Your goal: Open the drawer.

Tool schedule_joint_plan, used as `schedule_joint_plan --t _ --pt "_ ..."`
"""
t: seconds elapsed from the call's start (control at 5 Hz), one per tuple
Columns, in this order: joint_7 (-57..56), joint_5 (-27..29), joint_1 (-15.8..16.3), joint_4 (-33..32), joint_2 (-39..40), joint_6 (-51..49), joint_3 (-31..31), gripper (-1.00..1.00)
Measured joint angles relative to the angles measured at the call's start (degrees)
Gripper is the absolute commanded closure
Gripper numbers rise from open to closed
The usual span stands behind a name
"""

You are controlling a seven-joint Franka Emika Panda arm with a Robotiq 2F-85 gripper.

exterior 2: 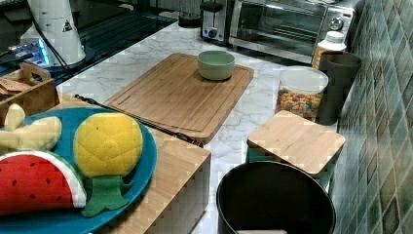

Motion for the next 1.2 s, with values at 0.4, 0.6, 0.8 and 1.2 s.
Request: schedule_joint_plan --t 0.4,0.6,0.8,1.2 --pt "-0.01 -0.26 -0.48 -0.5 0.5 -0.22 -0.04 -1.0" --pt "-0.8 -2.5 -0.8 -1.85 0.47 3.83 -0.04 -1.0" --pt "-10.25 -2.92 -0.78 -4.03 0.44 8.25 -0.61 -1.0" --pt "-37.38 -4.24 -1.45 -7.61 1.06 14.66 -5.07 -1.0"
